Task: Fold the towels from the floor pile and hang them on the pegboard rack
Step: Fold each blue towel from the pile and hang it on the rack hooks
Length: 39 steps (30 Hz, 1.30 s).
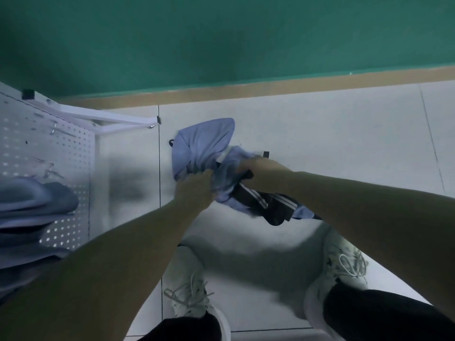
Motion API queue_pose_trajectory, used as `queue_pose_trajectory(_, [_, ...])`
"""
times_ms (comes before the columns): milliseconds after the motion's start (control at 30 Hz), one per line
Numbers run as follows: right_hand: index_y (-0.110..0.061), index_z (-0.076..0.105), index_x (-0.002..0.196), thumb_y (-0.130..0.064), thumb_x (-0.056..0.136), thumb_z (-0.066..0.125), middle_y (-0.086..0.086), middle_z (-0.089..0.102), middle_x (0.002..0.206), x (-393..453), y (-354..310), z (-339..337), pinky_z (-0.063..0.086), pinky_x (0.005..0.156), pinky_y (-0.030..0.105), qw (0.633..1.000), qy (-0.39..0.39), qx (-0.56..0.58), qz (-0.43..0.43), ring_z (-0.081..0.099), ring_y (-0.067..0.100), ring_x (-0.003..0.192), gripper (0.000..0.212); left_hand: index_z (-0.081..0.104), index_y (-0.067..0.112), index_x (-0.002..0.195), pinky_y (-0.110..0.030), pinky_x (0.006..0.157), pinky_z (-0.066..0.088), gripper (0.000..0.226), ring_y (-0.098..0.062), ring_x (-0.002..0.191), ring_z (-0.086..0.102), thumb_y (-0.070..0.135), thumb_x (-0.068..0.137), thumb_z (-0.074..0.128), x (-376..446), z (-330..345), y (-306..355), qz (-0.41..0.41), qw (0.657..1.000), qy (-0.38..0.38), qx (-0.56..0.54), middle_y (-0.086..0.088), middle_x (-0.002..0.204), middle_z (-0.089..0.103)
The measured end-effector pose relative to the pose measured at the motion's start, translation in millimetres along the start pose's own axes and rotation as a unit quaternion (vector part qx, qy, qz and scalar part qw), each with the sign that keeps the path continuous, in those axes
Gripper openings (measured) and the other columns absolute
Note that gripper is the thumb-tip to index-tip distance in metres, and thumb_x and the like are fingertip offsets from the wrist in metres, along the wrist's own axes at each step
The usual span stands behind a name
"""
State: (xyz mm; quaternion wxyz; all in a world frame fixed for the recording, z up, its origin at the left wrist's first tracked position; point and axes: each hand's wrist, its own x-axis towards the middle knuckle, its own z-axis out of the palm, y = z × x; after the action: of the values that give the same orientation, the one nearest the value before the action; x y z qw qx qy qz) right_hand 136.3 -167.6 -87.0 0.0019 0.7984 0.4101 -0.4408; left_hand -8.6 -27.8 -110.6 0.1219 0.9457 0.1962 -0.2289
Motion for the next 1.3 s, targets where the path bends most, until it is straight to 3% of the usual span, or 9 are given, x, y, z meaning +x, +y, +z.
queue_pose_trajectory(167, [-0.029,0.065,0.123,-0.019,0.095,0.045,0.006,0.062,0.125,-9.3,-0.9,5.5,0.049,0.086,0.036,0.996,0.088,0.027,-0.015,0.054,0.025,0.104,0.036,0.067,0.014,0.104,-0.035,0.087,0.048,0.020,-0.027,0.098,0.063,0.029,0.099,0.056,3.7,16.6,-7.0,-0.013,0.999,0.010,0.044,-0.005,0.099,0.069])
queue_pose_trajectory(333, [-0.029,0.051,0.141,-0.027,0.093,0.057,0.003,0.055,0.135,-13.6,-4.2,-3.0,0.044,0.101,0.037,0.995,0.067,0.072,-0.002,0.053,0.027,0.125,0.048,0.053,0.014,0.086,-0.029,0.060,0.037,0.017,-0.021,0.071,0.052,0.019,0.100,0.044,1.6,-20.6,-9.2,0.011,0.980,0.033,-0.197,0.001,0.074,0.054])
queue_pose_trajectory(467, [-0.036,0.028,0.152,-0.021,0.085,0.064,0.001,0.041,0.150,-42.7,-15.1,-31.2,0.043,0.102,0.040,0.978,0.132,0.151,-0.050,0.047,0.025,0.129,0.077,0.053,0.023,0.096,-0.023,0.074,0.037,0.007,-0.011,0.078,0.049,0.019,0.101,0.050,-14.5,-82.8,7.4,0.054,0.955,0.008,-0.291,0.010,0.086,0.053])
queue_pose_trajectory(567, [-0.036,0.028,0.153,-0.019,0.085,0.070,-0.002,0.036,0.155,-73.6,-25.9,-62.7,0.039,0.107,0.036,0.966,0.147,0.194,-0.085,0.042,0.020,0.134,0.082,0.061,0.017,0.095,-0.021,0.061,0.044,0.010,-0.018,0.072,0.055,0.012,0.097,0.052,-36.2,-117.7,21.6,0.076,0.928,0.033,-0.362,0.013,0.073,0.058])
queue_pose_trajectory(700, [-0.017,0.063,0.128,-0.019,0.088,0.071,0.002,0.060,0.130,-115.3,-40.6,-95.0,0.038,0.103,0.027,0.963,0.184,0.164,-0.112,0.054,0.020,0.121,0.041,0.062,0.043,0.092,-0.032,0.073,0.055,0.027,-0.012,0.086,0.066,0.017,0.094,0.054,-64.0,-168.6,44.2,0.106,0.917,0.056,-0.381,0.017,0.090,0.069])
queue_pose_trajectory(800, [-0.026,0.065,0.097,-0.026,0.087,0.070,-0.004,0.068,0.099,-154.1,-44.4,-114.0,0.046,0.084,0.030,0.952,0.199,0.221,-0.075,0.060,0.017,0.096,0.011,0.061,0.044,0.091,-0.030,0.082,0.049,0.026,-0.010,0.092,0.064,0.019,0.092,0.055,-88.0,-199.1,60.7,0.126,0.914,0.099,-0.373,0.020,0.093,0.069])
queue_pose_trajectory(900, [-0.022,0.054,0.081,-0.019,0.086,0.069,0.002,0.060,0.082,-192.7,-47.1,-126.8,0.043,0.074,0.035,0.938,0.225,0.248,-0.093,0.056,0.021,0.082,0.016,0.062,0.037,0.089,-0.033,0.074,0.047,0.005,-0.017,0.082,0.061,0.034,0.089,0.066,-110.6,-223.3,70.2,0.111,0.921,0.111,-0.357,0.014,0.082,0.067])
queue_pose_trajectory(1000, [-0.022,0.048,0.075,-0.008,0.087,0.068,-0.005,0.052,0.071,-227.1,-55.4,-134.6,0.038,0.065,0.031,0.925,0.249,0.259,-0.123,0.047,0.014,0.070,0.027,0.058,0.035,0.080,-0.034,0.067,0.045,0.027,-0.018,0.074,0.057,0.052,0.073,0.078,-133.5,-246.4,74.5,0.116,0.953,0.095,-0.263,0.010,0.073,0.062])
queue_pose_trajectory(1300, [-0.022,0.041,0.075,-0.007,0.092,0.059,-0.007,0.045,0.070,-295.7,-72.9,-150.5,0.034,0.056,0.019,0.824,0.415,0.367,-0.122,0.038,0.003,0.060,0.029,0.054,0.023,0.072,-0.033,0.061,0.044,0.024,-0.019,0.063,0.054,0.033,0.085,0.071,-189.1,-268.1,68.4,-0.010,0.950,0.179,-0.255,0.006,0.064,0.059])
